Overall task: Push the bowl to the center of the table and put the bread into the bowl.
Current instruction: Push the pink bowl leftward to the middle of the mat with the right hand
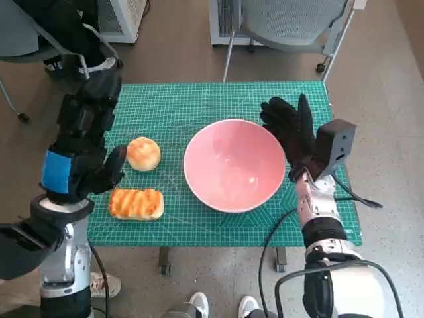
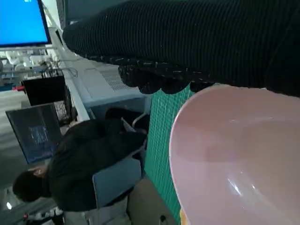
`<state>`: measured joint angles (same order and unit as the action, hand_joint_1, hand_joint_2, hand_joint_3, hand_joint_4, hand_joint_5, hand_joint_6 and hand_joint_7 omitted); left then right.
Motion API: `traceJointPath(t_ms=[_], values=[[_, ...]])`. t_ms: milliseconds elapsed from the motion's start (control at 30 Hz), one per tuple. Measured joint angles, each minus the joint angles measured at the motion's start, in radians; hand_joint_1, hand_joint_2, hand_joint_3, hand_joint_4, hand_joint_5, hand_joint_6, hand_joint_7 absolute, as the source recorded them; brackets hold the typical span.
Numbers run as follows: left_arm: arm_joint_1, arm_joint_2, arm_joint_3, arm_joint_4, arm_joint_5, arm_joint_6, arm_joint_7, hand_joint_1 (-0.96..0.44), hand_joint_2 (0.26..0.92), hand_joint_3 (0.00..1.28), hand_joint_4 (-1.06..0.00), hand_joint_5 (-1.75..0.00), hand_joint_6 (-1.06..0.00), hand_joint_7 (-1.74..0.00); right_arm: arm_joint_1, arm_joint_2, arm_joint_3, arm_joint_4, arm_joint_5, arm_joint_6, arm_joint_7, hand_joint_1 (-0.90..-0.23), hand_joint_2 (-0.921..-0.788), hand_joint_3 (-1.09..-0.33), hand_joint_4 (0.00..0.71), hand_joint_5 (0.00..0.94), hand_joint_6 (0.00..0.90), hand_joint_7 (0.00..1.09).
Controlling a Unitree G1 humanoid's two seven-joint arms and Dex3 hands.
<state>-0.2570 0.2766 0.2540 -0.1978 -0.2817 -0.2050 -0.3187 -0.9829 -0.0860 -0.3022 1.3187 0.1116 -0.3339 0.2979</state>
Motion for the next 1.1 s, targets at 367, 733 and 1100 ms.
traceJointPath(t_ms=[367, 733, 1100], values=[[0.021, 0.0, 0.022, 0.0, 0.0, -0.02, 0.005, -0.63, 0.921, 0.48, -0.02, -0.19, 0.0, -0.55, -0.021, 0.021, 0.01, 0.002, -0.001, 0.018, 0.0, -0.644, -0.921, -0.824, 0.339, 0.005, 0.424, 0.01], [0.035, 0.0, 0.025, 0.0, 0.001, -0.031, 0.014, -0.63, 0.921, 0.47, -0.03, -0.18, 0.0, -0.56, -0.027, 0.03, 0.014, 0.005, -0.002, 0.031, 0.0, -0.625, -0.921, -0.823, 0.35, 0.007, 0.433, 0.02], [0.035, 0.0, 0.024, 0.001, 0.001, -0.035, 0.022, -0.62, 0.921, 0.47, -0.04, -0.17, 0.0, -0.55, -0.033, 0.031, 0.008, 0.007, 0.0, 0.034, 0.007, -0.615, -0.921, -0.825, 0.343, 0.003, 0.426, 0.02]])
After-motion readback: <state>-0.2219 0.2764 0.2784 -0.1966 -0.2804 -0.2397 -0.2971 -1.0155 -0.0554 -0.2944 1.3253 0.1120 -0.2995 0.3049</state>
